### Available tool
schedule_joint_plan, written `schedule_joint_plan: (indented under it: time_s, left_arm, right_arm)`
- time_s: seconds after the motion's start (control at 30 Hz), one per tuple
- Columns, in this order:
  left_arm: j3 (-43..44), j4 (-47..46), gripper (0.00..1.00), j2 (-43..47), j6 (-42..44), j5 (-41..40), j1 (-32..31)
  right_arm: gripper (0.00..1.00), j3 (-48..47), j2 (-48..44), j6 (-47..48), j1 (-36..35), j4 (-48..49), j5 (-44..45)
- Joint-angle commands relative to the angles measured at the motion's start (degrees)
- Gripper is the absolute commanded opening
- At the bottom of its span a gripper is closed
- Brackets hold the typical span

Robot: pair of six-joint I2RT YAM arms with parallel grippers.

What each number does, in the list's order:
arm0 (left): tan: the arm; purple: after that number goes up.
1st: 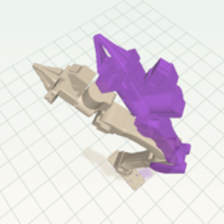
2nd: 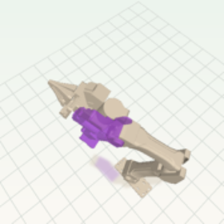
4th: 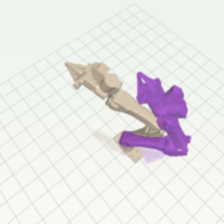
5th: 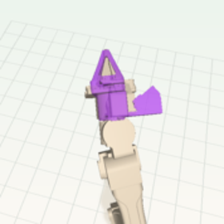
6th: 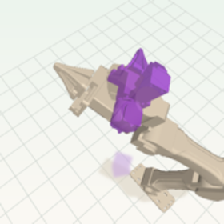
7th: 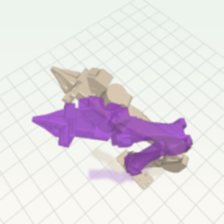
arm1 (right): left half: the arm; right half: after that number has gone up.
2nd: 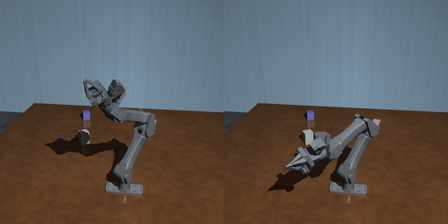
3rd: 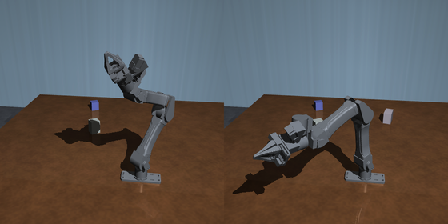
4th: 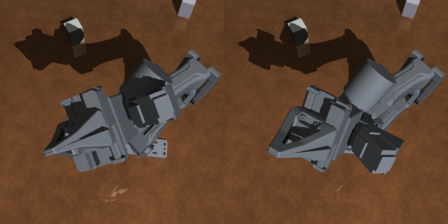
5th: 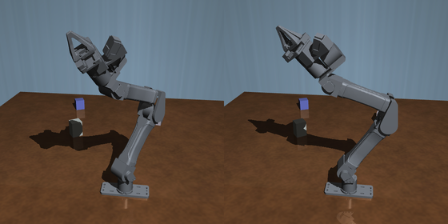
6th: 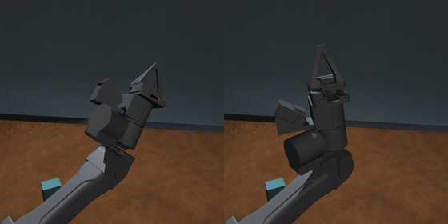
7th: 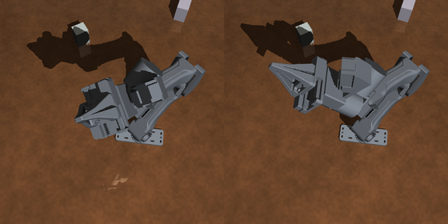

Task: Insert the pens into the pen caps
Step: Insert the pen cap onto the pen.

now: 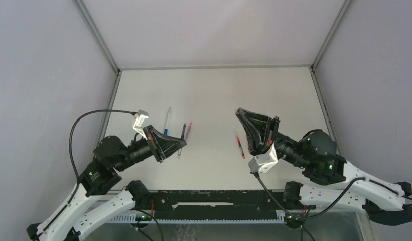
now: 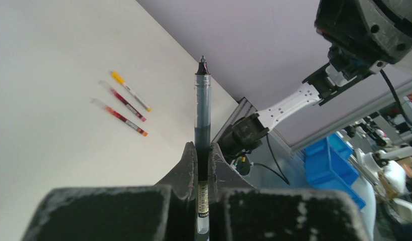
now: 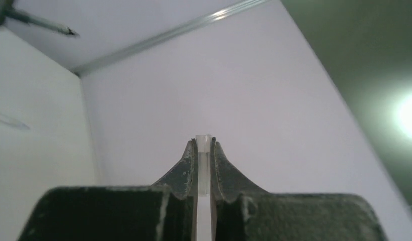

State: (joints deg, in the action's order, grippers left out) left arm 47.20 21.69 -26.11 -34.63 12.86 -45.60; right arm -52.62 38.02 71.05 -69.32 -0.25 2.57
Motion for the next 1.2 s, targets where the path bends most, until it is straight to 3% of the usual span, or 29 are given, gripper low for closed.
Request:
schedule_joint_plan:
  time_s: [0.0, 0.13, 0.23, 0.33, 0.63, 1.17]
  left_arm:
    - [4.3, -4.5, 0.0, -3.1, -1.9, 6.3, 0.2]
    - [3.6, -6.2, 0.0, -3.7, -1.6, 7.2, 0.3]
    - [2.7, -7.1, 0.0, -3.3, -0.4, 7.6, 0.2]
    - [1.9, -8.1, 0.0, -3.2, 0.8, 9.8, 0.2]
    - [1.3, -8.9, 0.0, -4.0, 4.3, 15.3, 0.3]
    - [1.8, -6.5, 0.0, -2.7, 9.2, 19.3, 0.2]
  right_arm:
    - [0.0, -6.9, 4.6, 31.2, 1.1, -13.7, 4.5]
    - [0.0, -7.2, 9.0, 47.7, 2.1, -13.7, 12.4]
    - [0.0, -5.7, 10.6, 57.0, 2.0, -9.8, 11.9]
    - [0.0, -7.1, 12.7, 60.2, 1.5, -9.6, 11.6]
    - [0.0, -12.7, 17.1, 65.3, -4.8, -11.4, 12.0]
    - [0.0, -18.5, 18.1, 65.0, -15.4, -25.8, 16.2]
